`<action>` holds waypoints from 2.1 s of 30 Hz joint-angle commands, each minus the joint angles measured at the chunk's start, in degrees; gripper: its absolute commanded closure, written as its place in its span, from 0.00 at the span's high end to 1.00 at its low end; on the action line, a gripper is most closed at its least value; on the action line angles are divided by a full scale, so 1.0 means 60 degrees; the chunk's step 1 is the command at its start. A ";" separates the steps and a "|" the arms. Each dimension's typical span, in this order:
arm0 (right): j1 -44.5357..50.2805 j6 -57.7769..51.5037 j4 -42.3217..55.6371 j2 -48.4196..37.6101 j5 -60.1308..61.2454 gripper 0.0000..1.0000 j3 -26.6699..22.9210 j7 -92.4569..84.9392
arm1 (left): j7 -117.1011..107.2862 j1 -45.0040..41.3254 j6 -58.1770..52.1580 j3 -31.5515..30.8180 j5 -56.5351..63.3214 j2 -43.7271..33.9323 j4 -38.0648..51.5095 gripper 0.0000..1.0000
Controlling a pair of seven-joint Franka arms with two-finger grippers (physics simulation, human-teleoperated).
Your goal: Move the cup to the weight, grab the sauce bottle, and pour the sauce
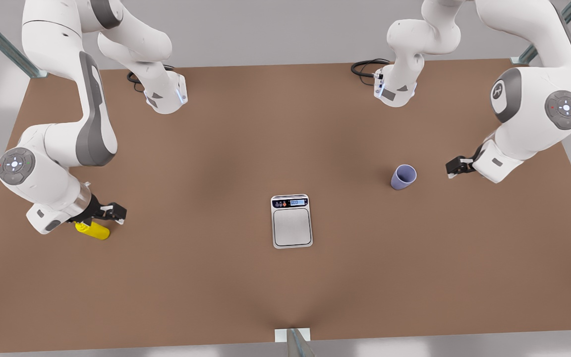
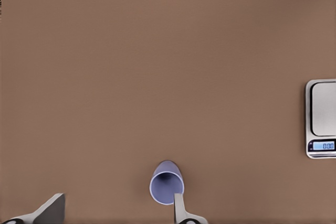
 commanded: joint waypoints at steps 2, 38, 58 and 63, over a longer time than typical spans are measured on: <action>0.0018 0.0000 0.0000 0.0014 -0.0044 1.00 -0.0014 -0.0080 | 0.0015 -0.0023 -0.0014 0.0000 0.0010 0.0001 -0.0014 1.00; -0.6134 -0.4950 0.2036 0.4568 0.8247 1.00 -0.0073 -1.9442 | 0.0864 -0.0755 0.6431 0.0953 -0.0019 -0.0307 -0.7734 1.00; -0.7511 -0.3677 0.2344 0.6298 0.8145 1.00 -0.0117 -2.1467 | 0.0850 -0.1063 0.7134 0.0909 -0.0620 0.0880 -0.7602 0.69; -0.7350 -0.3560 0.2256 0.6445 0.8144 1.00 -0.0117 -2.1569 | 0.0850 -0.1063 0.7134 0.0909 -0.0635 0.0938 -0.7588 0.25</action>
